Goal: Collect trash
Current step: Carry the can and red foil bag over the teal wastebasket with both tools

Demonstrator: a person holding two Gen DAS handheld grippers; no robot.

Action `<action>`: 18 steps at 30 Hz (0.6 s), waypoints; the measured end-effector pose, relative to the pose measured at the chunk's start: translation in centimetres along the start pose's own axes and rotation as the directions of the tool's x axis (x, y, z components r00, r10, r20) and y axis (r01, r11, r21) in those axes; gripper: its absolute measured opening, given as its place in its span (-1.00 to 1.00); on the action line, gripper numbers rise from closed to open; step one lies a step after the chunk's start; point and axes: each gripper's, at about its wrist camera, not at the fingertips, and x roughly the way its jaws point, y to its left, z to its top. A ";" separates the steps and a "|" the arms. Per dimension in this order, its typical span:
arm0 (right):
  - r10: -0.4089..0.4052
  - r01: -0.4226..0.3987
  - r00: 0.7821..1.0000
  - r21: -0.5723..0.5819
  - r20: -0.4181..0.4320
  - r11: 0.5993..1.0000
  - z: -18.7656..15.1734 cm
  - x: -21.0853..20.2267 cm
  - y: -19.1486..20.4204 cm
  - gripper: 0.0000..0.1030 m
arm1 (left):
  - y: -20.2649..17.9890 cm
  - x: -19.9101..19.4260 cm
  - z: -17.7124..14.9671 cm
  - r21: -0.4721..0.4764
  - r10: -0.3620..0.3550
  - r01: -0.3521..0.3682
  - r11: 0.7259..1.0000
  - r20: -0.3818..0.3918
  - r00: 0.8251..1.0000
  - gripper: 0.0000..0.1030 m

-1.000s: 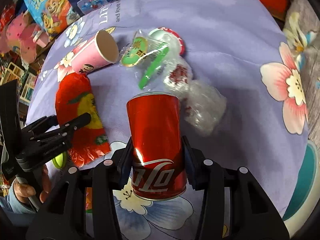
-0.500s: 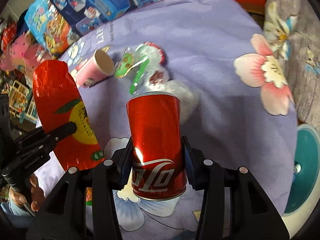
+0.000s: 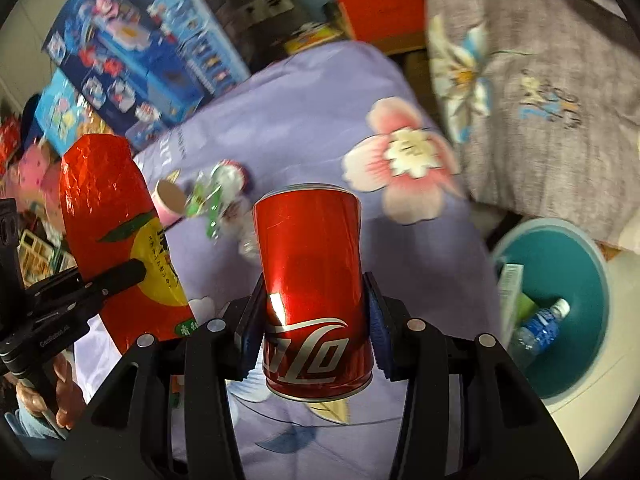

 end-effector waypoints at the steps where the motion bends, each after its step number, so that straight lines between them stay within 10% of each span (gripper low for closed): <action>1: -0.002 0.002 1.000 0.012 0.012 1.000 -0.1 -0.5 -0.6 -0.16 | -0.8 0.1 0.3 0.018 -0.007 0.007 1.000 0.000 1.000 -0.68; 18: -0.142 0.094 0.975 0.265 0.169 0.960 -3.1 -10.2 -15.4 -0.16 | -16.3 5.9 2.4 0.282 -0.128 0.155 0.947 -0.114 0.985 -0.67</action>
